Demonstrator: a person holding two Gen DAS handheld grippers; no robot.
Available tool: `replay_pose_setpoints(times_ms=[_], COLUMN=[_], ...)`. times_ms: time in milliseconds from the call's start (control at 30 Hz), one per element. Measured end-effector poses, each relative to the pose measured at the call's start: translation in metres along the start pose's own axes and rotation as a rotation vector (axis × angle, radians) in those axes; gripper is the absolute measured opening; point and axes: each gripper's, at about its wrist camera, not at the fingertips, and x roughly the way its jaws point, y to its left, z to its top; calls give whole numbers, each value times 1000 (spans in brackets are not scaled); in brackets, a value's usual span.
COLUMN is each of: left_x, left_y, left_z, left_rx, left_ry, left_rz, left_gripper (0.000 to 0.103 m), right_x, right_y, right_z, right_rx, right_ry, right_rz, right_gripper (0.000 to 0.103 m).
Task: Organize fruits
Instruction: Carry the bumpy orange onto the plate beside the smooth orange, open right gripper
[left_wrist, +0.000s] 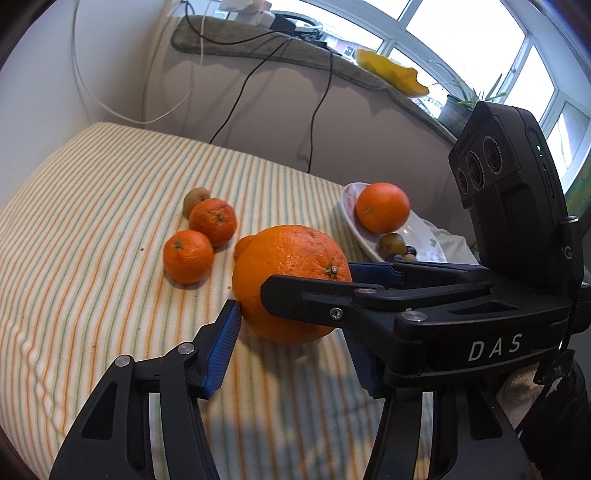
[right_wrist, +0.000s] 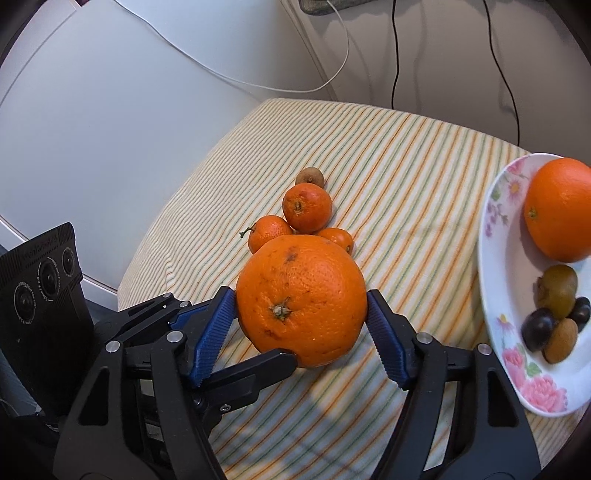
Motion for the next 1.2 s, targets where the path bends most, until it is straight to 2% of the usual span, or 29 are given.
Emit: replay_pose_setpoints(times_ms=[300, 600, 1200], left_x=[-7, 2, 58], left_y=[-33, -72, -154], left_z=[7, 16, 30], left_rx=[67, 134, 244], left_ry=[-33, -36, 7], left_rz=[-23, -72, -185], left_gripper=[55, 55, 55], right_x=[-41, -83, -156], right_y=[-7, -23, -106], right_z=[-8, -17, -44], right_rx=[17, 43, 165], right_ry=[-70, -135, -215], right_rz=[-6, -47, -146], right_gripper=[74, 74, 74])
